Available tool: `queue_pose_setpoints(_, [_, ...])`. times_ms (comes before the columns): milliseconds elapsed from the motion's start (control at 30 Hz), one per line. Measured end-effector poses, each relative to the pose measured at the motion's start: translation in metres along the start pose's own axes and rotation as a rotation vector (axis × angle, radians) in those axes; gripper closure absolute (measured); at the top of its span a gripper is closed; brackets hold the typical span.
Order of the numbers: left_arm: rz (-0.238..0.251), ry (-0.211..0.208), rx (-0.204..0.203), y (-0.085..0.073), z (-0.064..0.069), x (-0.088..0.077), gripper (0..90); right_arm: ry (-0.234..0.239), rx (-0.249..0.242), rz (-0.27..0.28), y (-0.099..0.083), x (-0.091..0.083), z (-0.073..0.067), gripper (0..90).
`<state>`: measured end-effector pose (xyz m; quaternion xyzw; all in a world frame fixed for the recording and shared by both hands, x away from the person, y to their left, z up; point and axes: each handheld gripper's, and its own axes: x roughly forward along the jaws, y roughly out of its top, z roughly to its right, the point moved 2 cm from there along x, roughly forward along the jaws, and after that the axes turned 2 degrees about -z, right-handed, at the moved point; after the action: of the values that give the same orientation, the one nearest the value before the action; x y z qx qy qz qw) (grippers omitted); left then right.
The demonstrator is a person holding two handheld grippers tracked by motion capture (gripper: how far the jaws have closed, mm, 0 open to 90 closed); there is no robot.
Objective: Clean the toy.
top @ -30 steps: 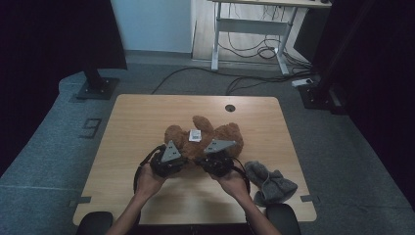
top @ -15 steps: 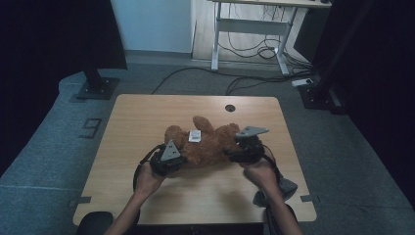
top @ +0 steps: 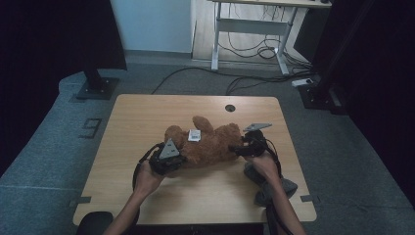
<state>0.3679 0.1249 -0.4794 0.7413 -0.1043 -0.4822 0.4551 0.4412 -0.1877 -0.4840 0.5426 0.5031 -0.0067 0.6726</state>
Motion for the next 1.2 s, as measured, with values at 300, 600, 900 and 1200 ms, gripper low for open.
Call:
queue_pose_setpoints(300, [0.013,-0.016,-0.03,-0.002,-0.004,0.002,76.3,-0.038,0.005,0.007,-0.002,-0.002,-0.002,84.6])
queue_pose_setpoints(600, [0.071,-0.039,-0.076,0.011,-0.013,-0.021,78.1,-0.072,-0.029,0.012,0.008,-0.02,-0.019,86.6])
queue_pose_setpoints(900, [0.088,-0.098,-0.12,0.02,0.0,-0.059,78.4,-0.094,-0.098,0.001,0.018,-0.064,-0.056,86.8])
queue_pose_setpoints(1200, [0.035,-0.189,-0.158,0.025,0.022,-0.1,78.1,-0.052,-0.108,-0.003,0.003,-0.103,-0.093,86.8])
